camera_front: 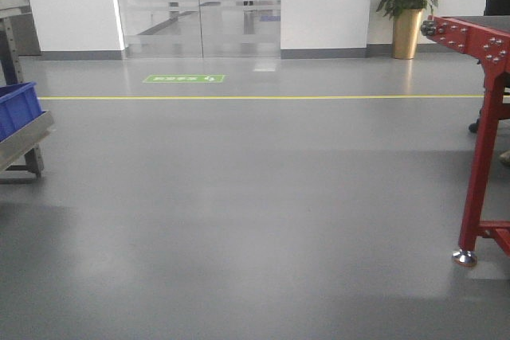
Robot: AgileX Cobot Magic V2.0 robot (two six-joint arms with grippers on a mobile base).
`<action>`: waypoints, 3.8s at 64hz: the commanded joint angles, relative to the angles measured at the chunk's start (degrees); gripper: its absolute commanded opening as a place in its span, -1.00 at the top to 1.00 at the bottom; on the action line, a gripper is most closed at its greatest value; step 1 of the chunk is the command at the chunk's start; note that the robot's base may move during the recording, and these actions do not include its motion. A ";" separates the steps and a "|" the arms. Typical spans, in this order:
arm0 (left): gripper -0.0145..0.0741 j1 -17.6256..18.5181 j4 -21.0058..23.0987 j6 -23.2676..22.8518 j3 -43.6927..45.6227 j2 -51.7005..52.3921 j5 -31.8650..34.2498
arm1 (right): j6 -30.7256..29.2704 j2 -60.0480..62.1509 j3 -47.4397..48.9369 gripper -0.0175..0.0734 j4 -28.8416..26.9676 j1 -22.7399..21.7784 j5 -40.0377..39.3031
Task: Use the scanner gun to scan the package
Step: 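Drive the base toward the red-framed table with the box and scanner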
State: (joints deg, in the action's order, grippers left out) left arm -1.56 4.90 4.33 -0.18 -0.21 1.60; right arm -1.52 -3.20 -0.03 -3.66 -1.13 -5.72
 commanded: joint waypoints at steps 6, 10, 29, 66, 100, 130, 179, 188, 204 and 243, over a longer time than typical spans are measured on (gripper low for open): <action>0.92 0.20 -0.04 -0.03 0.18 0.21 0.82 | 0.00 0.16 0.03 0.97 0.03 -0.40 -1.18; 0.92 0.20 -0.04 -0.03 0.18 0.21 0.82 | 0.00 0.16 0.03 0.97 0.03 -0.40 -1.18; 0.92 0.20 -0.04 -0.03 0.18 0.21 0.82 | 0.00 0.16 0.03 0.97 0.03 -0.40 -1.18; 0.92 0.20 -0.04 -0.03 0.18 0.21 0.82 | 0.00 0.16 0.03 0.97 0.03 -0.40 -1.18; 0.92 0.20 -0.04 -0.03 0.18 0.21 0.82 | 0.00 0.16 0.03 0.97 0.03 -0.40 -1.18; 0.92 0.20 -0.04 -0.03 0.18 0.21 0.82 | 0.00 0.16 0.03 0.97 0.03 -0.40 -1.18; 0.92 0.20 -0.04 -0.03 0.18 0.21 0.82 | 0.00 0.16 0.03 0.97 0.03 -0.40 -1.18; 0.92 0.20 -0.04 -0.03 0.18 0.21 0.82 | 0.00 0.16 0.03 0.97 0.03 -0.40 -1.18; 0.92 0.20 -0.04 -0.03 0.18 0.21 0.82 | 0.00 0.16 0.03 0.97 0.03 -0.40 -1.18; 0.92 0.20 -0.04 -0.03 0.18 0.21 0.82 | 0.00 0.16 0.03 0.97 0.03 -0.40 -1.18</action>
State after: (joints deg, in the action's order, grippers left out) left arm -1.56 4.90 4.33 -0.18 -0.21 1.60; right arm -1.52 -3.20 -0.03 -3.66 -1.13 -5.72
